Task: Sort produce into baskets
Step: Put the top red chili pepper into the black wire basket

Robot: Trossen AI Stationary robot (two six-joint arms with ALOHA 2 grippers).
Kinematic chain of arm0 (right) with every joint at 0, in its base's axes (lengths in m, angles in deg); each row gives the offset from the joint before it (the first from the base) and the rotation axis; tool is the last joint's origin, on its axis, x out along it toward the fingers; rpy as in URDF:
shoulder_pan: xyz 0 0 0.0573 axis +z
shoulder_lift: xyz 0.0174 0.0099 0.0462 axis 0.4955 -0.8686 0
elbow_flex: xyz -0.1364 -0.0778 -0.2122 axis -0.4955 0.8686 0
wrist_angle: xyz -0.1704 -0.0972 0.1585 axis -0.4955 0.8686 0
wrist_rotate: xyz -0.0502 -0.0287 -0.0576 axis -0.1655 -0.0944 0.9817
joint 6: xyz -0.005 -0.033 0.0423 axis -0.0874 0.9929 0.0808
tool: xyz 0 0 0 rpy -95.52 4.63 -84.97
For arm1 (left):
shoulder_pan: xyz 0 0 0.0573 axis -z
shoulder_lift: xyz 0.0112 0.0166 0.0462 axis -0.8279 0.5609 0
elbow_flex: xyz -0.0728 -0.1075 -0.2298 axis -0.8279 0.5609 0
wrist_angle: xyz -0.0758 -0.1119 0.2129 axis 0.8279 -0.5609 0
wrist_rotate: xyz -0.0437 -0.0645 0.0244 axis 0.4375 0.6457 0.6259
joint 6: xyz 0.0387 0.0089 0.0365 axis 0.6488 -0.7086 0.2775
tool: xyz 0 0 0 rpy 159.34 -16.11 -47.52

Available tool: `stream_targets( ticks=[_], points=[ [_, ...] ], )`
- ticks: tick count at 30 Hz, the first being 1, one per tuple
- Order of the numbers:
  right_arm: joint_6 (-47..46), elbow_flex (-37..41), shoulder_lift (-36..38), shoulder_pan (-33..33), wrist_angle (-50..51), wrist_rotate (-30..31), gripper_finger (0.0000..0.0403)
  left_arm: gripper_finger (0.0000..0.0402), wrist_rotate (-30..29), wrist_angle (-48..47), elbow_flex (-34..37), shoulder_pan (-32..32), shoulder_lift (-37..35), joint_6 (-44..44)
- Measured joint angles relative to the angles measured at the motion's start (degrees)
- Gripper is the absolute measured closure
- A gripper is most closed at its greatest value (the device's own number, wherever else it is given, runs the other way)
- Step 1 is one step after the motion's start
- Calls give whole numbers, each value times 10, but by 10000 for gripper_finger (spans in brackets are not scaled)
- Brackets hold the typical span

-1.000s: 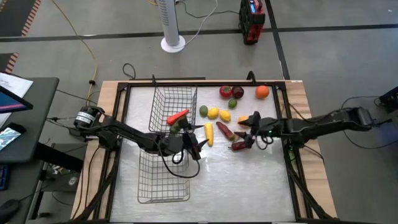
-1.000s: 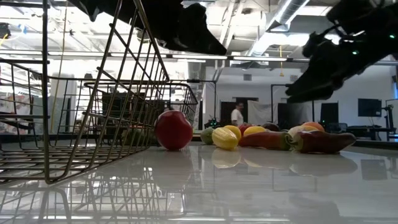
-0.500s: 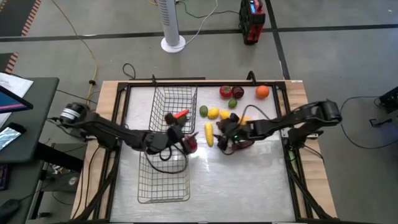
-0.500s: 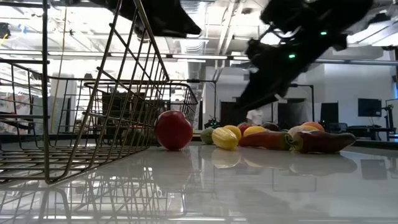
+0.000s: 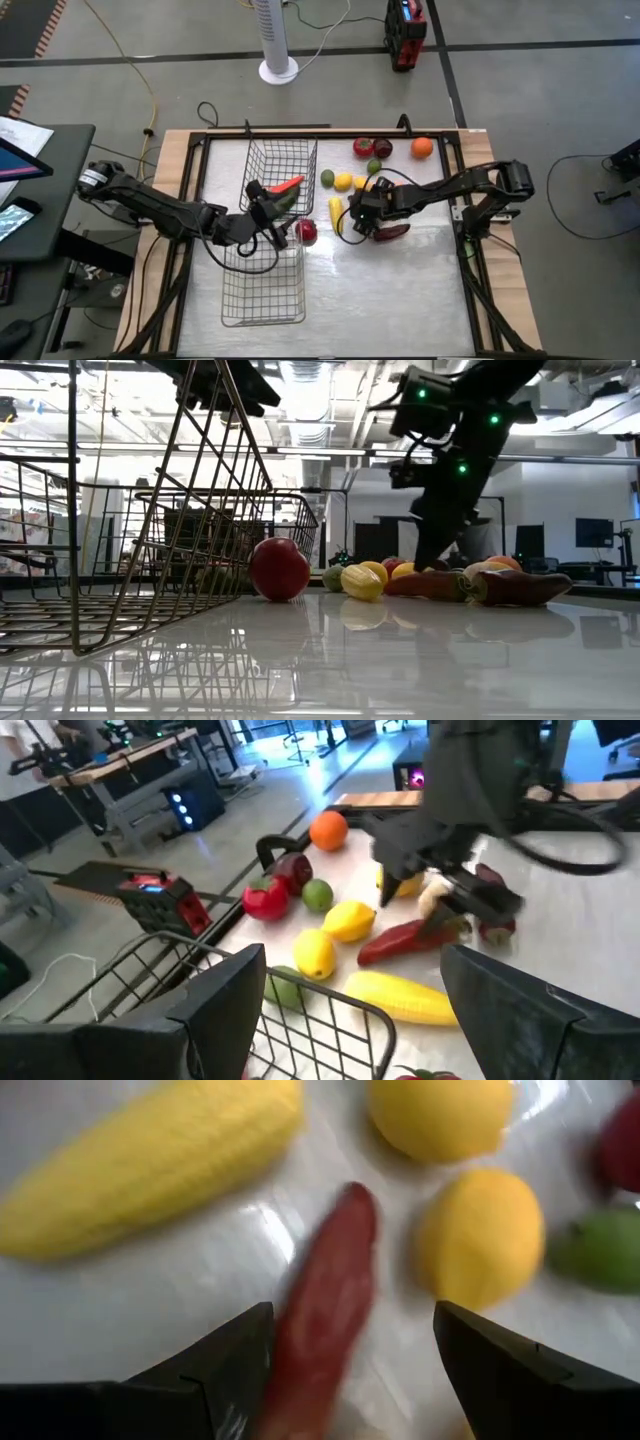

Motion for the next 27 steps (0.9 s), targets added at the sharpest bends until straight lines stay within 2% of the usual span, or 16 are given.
stream_targets(
  ticks=[3, 8, 16, 21, 25, 27],
  points=[
    [0, 4, 2, -12, 14, -8, 102, 112, 5, -1, 0, 2, 0, -1],
    [5, 18, -10, -26, -1, -70, 102, 112, 5, 3, 0, 2, 0, 2],
    [2, 54, -2, -32, -52, -72, 110, 112, 9, -1, 0, 0, 0, 0],
    [3, 54, -5, -30, -57, -72, 162, 112, 28, 0, 0, 0, 0, 3],
    [10, 54, -5, -30, -57, -71, 228, 112, 91, -1, 0, 0, 0, 4],
    [20, 54, -4, -29, -56, -71, 245, 112, 117, -1, 0, 0, 1, 4]
  ],
)
